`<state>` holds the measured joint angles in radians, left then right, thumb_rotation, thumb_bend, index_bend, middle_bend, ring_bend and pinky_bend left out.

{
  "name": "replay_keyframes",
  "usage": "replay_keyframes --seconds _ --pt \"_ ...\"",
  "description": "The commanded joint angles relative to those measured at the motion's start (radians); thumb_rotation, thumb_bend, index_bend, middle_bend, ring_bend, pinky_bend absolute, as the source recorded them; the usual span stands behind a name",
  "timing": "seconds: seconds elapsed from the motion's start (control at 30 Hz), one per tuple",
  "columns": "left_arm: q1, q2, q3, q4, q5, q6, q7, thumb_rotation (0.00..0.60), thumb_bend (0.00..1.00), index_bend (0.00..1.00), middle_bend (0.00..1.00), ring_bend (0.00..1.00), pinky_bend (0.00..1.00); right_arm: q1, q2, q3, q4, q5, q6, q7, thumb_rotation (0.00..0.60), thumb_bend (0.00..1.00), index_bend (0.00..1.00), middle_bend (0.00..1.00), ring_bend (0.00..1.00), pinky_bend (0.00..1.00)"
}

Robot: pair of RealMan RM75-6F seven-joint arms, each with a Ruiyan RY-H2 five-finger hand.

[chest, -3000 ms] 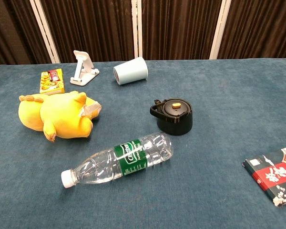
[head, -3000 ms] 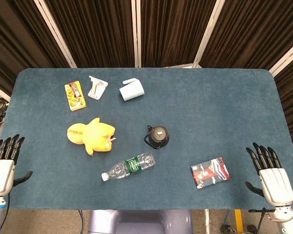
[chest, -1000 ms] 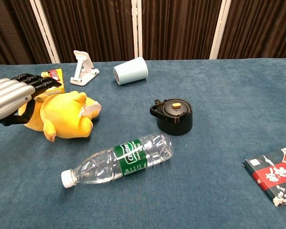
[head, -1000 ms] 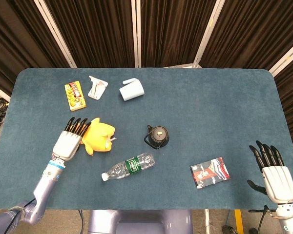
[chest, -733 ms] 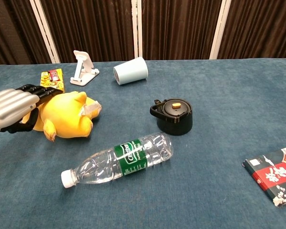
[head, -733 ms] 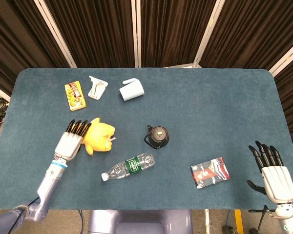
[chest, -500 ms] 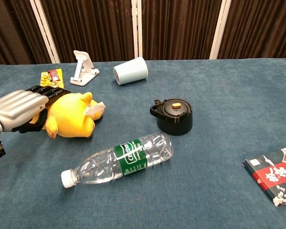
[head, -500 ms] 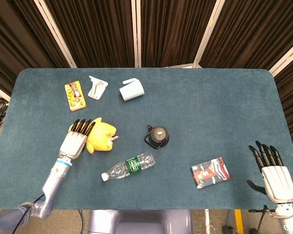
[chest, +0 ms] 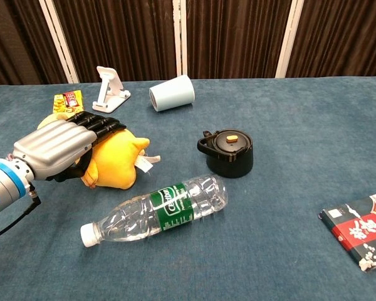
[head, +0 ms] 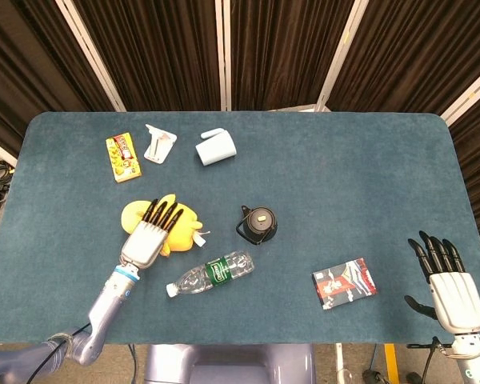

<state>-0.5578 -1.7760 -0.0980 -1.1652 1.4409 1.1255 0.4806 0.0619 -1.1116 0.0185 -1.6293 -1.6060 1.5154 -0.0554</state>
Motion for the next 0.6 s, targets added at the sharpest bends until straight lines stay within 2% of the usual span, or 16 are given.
replay_keyframes --seconds 0.03,0.33,0.6 --pt "0.005 0.017 -0.001 -0.023 0.001 0.015 0.002 0.6 1.0 0.0 0.0 0.0 0.0 0.0 0.0 0.0 0.0 0.001 0.0 0.0 0.6 0.02 0.0 0.0 0.0 0.0" --pt "0.008 0.05 -0.004 -0.043 -0.015 0.018 0.007 0.6 1.0 0.0 0.0 0.0 0.0 0.0 -0.005 -0.003 -0.001 -0.005 -0.002 -0.013 0.6 0.02 0.0 0.0 0.0 0.0" --pt "0.008 0.036 -0.003 0.031 -0.081 -0.039 0.036 0.6 1.0 0.0 0.0 0.0 0.0 0.0 -0.006 -0.008 -0.004 -0.01 -0.004 -0.017 0.6 0.02 0.0 0.0 0.0 0.0"
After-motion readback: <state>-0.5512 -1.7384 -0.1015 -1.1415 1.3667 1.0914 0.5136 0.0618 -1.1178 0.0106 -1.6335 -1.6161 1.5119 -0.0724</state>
